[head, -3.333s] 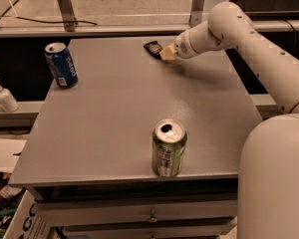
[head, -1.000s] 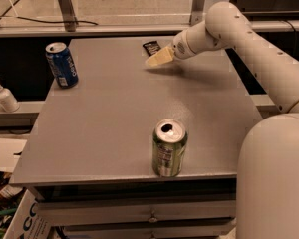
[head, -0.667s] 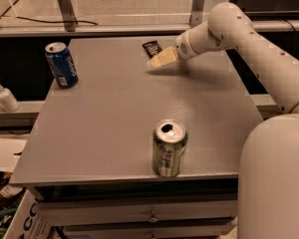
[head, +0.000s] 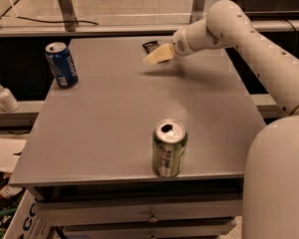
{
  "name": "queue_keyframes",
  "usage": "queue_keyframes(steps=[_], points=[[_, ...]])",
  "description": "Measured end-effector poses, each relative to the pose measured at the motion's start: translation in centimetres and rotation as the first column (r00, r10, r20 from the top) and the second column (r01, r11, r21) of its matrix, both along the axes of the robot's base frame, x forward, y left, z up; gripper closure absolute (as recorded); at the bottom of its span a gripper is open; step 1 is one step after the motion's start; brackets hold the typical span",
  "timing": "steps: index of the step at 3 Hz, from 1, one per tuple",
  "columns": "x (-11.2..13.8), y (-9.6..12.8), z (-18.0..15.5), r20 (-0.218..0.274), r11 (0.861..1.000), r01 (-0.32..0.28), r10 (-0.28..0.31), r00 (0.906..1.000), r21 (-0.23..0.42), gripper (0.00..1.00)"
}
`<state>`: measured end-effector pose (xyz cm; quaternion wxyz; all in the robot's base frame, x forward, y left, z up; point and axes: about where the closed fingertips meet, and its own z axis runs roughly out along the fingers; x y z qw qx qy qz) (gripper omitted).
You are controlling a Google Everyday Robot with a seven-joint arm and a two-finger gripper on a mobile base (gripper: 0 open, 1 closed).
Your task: Move rxbar chocolate near pepsi can
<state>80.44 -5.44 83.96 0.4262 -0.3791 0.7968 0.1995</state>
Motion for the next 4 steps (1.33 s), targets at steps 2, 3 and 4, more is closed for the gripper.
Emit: queue_keyframes(steps=[2,3,4], points=[[-0.3,2.1,-0.2,0.043,0.997,-0.052,0.054,0.9976,-0.05,0.17],[0.0,2.5,-0.7,0.052,0.996,-0.06,0.064,0.9966,-0.069,0.39],[0.3,2.3,-0.9,0.058,0.995,-0.062,0.067,0.996,-0.081,0.63]])
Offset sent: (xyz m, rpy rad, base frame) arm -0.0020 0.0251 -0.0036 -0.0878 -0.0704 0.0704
